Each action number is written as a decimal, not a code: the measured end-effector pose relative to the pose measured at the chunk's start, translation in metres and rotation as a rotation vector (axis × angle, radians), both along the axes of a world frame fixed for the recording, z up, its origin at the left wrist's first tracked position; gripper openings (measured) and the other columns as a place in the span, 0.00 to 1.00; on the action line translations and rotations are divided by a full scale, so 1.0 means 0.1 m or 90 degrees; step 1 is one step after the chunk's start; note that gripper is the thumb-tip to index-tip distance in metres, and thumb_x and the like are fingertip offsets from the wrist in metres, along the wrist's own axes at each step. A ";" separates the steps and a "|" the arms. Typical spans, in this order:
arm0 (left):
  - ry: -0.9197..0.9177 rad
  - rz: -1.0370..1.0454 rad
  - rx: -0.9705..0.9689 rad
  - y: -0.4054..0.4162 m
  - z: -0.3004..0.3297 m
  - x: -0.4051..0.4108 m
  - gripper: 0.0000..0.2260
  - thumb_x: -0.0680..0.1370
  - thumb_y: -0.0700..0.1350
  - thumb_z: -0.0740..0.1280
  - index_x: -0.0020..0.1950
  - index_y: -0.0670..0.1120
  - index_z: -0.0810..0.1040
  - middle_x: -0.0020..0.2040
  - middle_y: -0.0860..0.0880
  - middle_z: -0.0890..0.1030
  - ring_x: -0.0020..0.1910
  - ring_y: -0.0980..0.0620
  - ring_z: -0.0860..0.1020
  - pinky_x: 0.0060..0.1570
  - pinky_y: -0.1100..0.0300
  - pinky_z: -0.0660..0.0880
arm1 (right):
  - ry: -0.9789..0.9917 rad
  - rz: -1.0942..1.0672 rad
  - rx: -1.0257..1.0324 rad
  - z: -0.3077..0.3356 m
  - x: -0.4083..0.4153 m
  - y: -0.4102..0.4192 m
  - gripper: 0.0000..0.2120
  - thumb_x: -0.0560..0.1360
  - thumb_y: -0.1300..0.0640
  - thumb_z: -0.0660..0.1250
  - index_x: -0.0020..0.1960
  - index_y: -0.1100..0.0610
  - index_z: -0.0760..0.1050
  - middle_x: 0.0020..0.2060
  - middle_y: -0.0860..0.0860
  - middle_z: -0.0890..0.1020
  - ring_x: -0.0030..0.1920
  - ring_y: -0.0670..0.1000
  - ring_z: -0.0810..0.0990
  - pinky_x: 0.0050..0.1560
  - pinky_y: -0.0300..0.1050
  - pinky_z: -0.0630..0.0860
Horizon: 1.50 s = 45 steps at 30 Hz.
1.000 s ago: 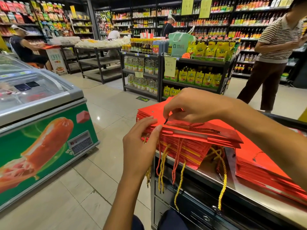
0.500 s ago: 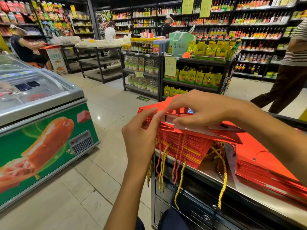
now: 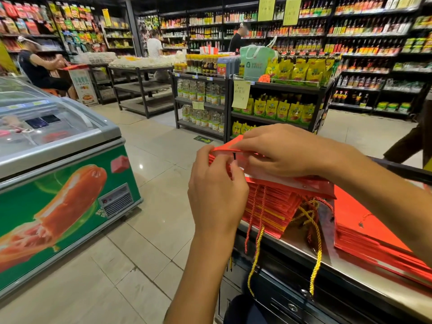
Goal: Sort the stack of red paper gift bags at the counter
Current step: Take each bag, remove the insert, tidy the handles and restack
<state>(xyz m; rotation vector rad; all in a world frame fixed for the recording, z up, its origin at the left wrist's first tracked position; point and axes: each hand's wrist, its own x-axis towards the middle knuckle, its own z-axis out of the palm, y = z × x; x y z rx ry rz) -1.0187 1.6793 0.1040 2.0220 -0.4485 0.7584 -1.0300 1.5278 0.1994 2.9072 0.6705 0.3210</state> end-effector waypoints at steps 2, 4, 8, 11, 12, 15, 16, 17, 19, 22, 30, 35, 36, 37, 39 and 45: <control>0.051 0.008 0.011 -0.03 0.05 0.00 0.08 0.81 0.52 0.67 0.55 0.51 0.83 0.68 0.53 0.73 0.64 0.52 0.74 0.54 0.59 0.72 | -0.011 -0.007 -0.010 -0.01 -0.01 0.00 0.35 0.76 0.36 0.39 0.70 0.47 0.74 0.55 0.46 0.80 0.55 0.51 0.79 0.50 0.55 0.78; 0.106 0.009 -0.014 -0.08 0.10 0.01 0.08 0.81 0.52 0.67 0.55 0.51 0.83 0.69 0.54 0.70 0.65 0.51 0.70 0.52 0.62 0.66 | -0.023 -0.007 -0.013 -0.02 -0.01 0.01 0.34 0.76 0.38 0.40 0.71 0.48 0.73 0.55 0.47 0.79 0.56 0.52 0.79 0.50 0.55 0.78; 0.130 0.028 -0.082 -0.17 0.12 0.06 0.06 0.78 0.46 0.68 0.52 0.49 0.84 0.66 0.52 0.70 0.62 0.49 0.72 0.54 0.60 0.71 | -0.037 0.001 0.000 -0.04 0.00 0.01 0.31 0.78 0.42 0.43 0.73 0.48 0.71 0.53 0.47 0.78 0.55 0.53 0.78 0.47 0.56 0.78; 0.095 0.006 -0.147 -0.18 0.09 0.06 0.05 0.79 0.44 0.68 0.46 0.49 0.84 0.64 0.54 0.72 0.57 0.51 0.77 0.55 0.54 0.78 | -0.035 -0.001 0.015 -0.01 -0.02 0.00 0.30 0.78 0.43 0.44 0.73 0.47 0.72 0.53 0.46 0.79 0.55 0.52 0.78 0.48 0.56 0.78; 0.085 -0.005 -0.162 -0.17 0.08 0.06 0.05 0.79 0.44 0.69 0.44 0.48 0.84 0.63 0.55 0.72 0.55 0.52 0.78 0.53 0.55 0.79 | -0.031 -0.004 0.029 -0.01 -0.02 0.00 0.28 0.78 0.44 0.46 0.73 0.47 0.72 0.52 0.45 0.79 0.54 0.51 0.78 0.48 0.54 0.77; 0.093 -0.041 -0.187 -0.10 0.02 0.04 0.05 0.79 0.44 0.72 0.44 0.47 0.85 0.65 0.56 0.73 0.54 0.59 0.77 0.52 0.63 0.77 | -0.015 0.016 0.088 -0.03 -0.02 -0.05 0.19 0.82 0.52 0.56 0.69 0.52 0.76 0.45 0.44 0.76 0.47 0.50 0.77 0.46 0.48 0.72; 0.092 -0.053 -0.180 -0.06 0.01 0.03 0.04 0.79 0.44 0.73 0.45 0.47 0.85 0.65 0.57 0.73 0.55 0.62 0.75 0.53 0.67 0.76 | -0.019 0.023 0.103 -0.03 -0.01 -0.07 0.17 0.82 0.55 0.58 0.67 0.54 0.78 0.44 0.43 0.74 0.45 0.49 0.75 0.44 0.45 0.69; 0.086 -0.062 -0.168 -0.04 0.00 0.02 0.03 0.78 0.44 0.74 0.45 0.47 0.86 0.66 0.57 0.73 0.57 0.64 0.74 0.53 0.70 0.74 | -0.022 0.022 0.118 -0.02 0.00 -0.08 0.16 0.82 0.57 0.60 0.66 0.54 0.78 0.43 0.42 0.74 0.44 0.47 0.74 0.44 0.42 0.67; 0.073 -0.077 -0.159 -0.01 -0.02 0.00 0.02 0.78 0.44 0.74 0.46 0.48 0.85 0.67 0.58 0.74 0.58 0.64 0.74 0.54 0.74 0.72 | -0.017 0.020 0.145 0.01 0.02 -0.10 0.15 0.82 0.60 0.62 0.66 0.54 0.80 0.42 0.40 0.74 0.41 0.41 0.72 0.42 0.34 0.66; 0.073 -0.080 -0.161 0.03 0.00 0.00 0.02 0.79 0.46 0.73 0.47 0.50 0.86 0.66 0.57 0.74 0.57 0.62 0.75 0.53 0.72 0.73 | 0.024 0.025 0.166 0.04 0.03 -0.09 0.15 0.81 0.52 0.63 0.65 0.51 0.81 0.46 0.42 0.79 0.46 0.41 0.76 0.47 0.37 0.71; 0.063 -0.139 -0.201 0.19 0.00 -0.02 0.05 0.77 0.48 0.74 0.44 0.58 0.83 0.55 0.69 0.76 0.54 0.72 0.76 0.50 0.74 0.73 | 0.137 -0.027 0.329 0.09 0.03 -0.26 0.10 0.78 0.46 0.72 0.55 0.47 0.86 0.47 0.41 0.84 0.48 0.45 0.81 0.52 0.56 0.79; 0.029 -0.143 -0.285 0.22 -0.05 -0.07 0.06 0.81 0.49 0.70 0.45 0.50 0.81 0.49 0.73 0.79 0.55 0.63 0.80 0.52 0.58 0.80 | 0.087 0.008 0.406 -0.08 0.07 -0.23 0.06 0.79 0.50 0.72 0.53 0.50 0.85 0.45 0.50 0.86 0.46 0.53 0.84 0.49 0.60 0.78; 0.042 -0.143 -0.327 0.21 -0.03 -0.08 0.07 0.82 0.49 0.70 0.45 0.50 0.77 0.47 0.71 0.80 0.51 0.63 0.81 0.47 0.61 0.80 | 0.081 0.018 0.415 -0.12 0.07 -0.21 0.06 0.79 0.52 0.71 0.53 0.51 0.85 0.45 0.49 0.86 0.46 0.50 0.84 0.49 0.59 0.78; 0.060 -0.141 -0.374 0.20 -0.01 -0.09 0.08 0.82 0.49 0.70 0.46 0.49 0.73 0.47 0.66 0.82 0.48 0.63 0.82 0.43 0.63 0.80 | 0.073 0.028 0.420 -0.16 0.07 -0.20 0.06 0.80 0.53 0.71 0.54 0.53 0.85 0.45 0.48 0.86 0.46 0.48 0.84 0.49 0.57 0.79; 0.113 -0.133 -0.443 0.20 0.03 -0.07 0.12 0.81 0.52 0.70 0.50 0.50 0.67 0.50 0.58 0.82 0.49 0.61 0.82 0.43 0.61 0.81 | 0.062 0.041 0.431 -0.22 0.06 -0.16 0.05 0.81 0.55 0.70 0.54 0.54 0.84 0.45 0.47 0.86 0.46 0.46 0.84 0.48 0.54 0.80; 0.325 -0.149 -0.329 0.25 -0.11 0.11 0.06 0.81 0.54 0.67 0.54 0.53 0.77 0.48 0.49 0.84 0.44 0.53 0.85 0.46 0.46 0.84 | 0.028 0.078 0.473 -0.26 0.09 -0.13 0.06 0.83 0.57 0.66 0.55 0.58 0.79 0.41 0.51 0.86 0.42 0.49 0.87 0.47 0.56 0.82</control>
